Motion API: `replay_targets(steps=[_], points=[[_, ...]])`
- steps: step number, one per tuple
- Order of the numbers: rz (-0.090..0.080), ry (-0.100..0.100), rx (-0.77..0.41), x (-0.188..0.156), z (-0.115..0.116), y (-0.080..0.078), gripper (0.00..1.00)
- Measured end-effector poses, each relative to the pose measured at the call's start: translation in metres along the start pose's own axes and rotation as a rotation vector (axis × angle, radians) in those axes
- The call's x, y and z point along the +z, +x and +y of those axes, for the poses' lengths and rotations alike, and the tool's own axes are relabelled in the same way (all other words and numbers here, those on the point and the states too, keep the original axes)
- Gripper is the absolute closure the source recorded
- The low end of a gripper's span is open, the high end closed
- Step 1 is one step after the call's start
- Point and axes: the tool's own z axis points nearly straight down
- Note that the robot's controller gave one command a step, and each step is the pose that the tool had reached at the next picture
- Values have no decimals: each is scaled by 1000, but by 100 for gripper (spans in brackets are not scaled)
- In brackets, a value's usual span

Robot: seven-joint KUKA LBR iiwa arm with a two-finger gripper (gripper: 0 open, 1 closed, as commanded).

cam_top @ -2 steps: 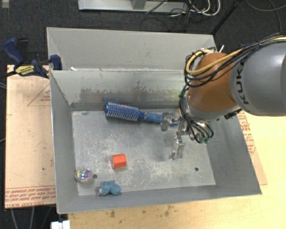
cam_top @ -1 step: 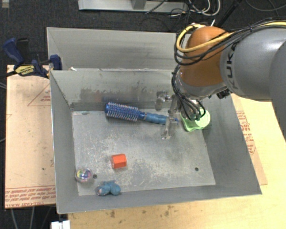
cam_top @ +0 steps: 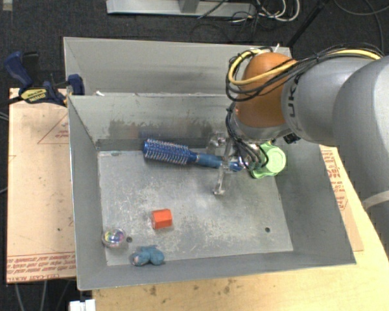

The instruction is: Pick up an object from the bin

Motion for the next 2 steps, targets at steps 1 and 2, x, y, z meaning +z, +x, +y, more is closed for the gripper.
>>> replay_targets(steps=[1, 2], points=[[-3, 1, -333, -6, -2, 16, 0], [-6, 0, -216, 3, -5, 2, 0]])
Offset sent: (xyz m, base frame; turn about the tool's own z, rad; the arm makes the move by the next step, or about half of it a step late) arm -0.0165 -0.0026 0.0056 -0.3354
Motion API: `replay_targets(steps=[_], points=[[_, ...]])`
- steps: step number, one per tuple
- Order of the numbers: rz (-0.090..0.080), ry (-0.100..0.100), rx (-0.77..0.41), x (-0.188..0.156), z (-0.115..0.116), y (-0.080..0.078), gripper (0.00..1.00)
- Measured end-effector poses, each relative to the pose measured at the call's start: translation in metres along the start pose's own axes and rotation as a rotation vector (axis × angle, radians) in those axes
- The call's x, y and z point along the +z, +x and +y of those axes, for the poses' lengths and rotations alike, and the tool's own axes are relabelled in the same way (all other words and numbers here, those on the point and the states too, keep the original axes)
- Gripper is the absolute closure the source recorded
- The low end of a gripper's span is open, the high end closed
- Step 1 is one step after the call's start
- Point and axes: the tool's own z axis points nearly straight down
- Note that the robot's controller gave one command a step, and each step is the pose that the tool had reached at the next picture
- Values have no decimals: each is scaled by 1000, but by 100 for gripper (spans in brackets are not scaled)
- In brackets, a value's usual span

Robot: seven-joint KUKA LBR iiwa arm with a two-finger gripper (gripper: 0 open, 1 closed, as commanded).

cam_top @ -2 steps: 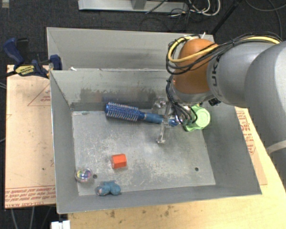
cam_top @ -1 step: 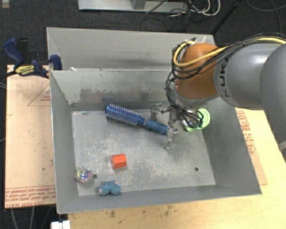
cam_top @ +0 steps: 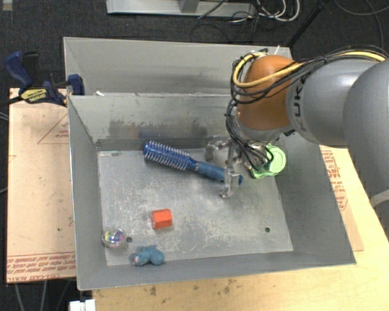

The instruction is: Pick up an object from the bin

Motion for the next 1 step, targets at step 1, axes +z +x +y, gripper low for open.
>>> replay_targets(steps=[1], points=[[-1, 1, 0, 0, 0, 0, 100]])
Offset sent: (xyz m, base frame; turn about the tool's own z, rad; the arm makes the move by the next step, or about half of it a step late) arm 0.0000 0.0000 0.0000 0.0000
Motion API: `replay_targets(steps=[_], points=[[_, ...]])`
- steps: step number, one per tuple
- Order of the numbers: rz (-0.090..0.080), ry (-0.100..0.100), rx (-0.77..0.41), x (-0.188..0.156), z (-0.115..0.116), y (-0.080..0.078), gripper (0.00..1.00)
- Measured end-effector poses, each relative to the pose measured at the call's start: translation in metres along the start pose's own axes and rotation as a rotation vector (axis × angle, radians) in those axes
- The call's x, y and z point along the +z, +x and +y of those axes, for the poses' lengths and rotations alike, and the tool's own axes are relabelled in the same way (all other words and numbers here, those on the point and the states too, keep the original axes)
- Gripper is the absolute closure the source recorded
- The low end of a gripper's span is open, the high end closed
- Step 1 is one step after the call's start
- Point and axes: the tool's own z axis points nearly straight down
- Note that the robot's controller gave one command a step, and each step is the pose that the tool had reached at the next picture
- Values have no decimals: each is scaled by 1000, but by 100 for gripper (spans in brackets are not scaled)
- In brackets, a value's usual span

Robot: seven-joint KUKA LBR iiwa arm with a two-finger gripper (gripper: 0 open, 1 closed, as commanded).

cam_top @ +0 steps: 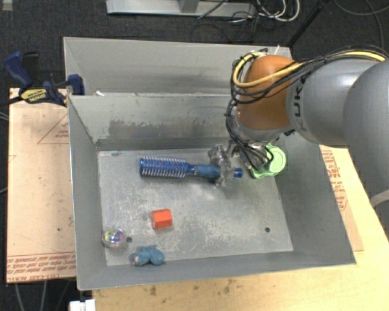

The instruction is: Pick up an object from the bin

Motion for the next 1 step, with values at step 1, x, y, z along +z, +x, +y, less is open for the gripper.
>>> replay_targets(steps=[1], points=[[-6, 2, 45, -173, -1, 25, 100]])
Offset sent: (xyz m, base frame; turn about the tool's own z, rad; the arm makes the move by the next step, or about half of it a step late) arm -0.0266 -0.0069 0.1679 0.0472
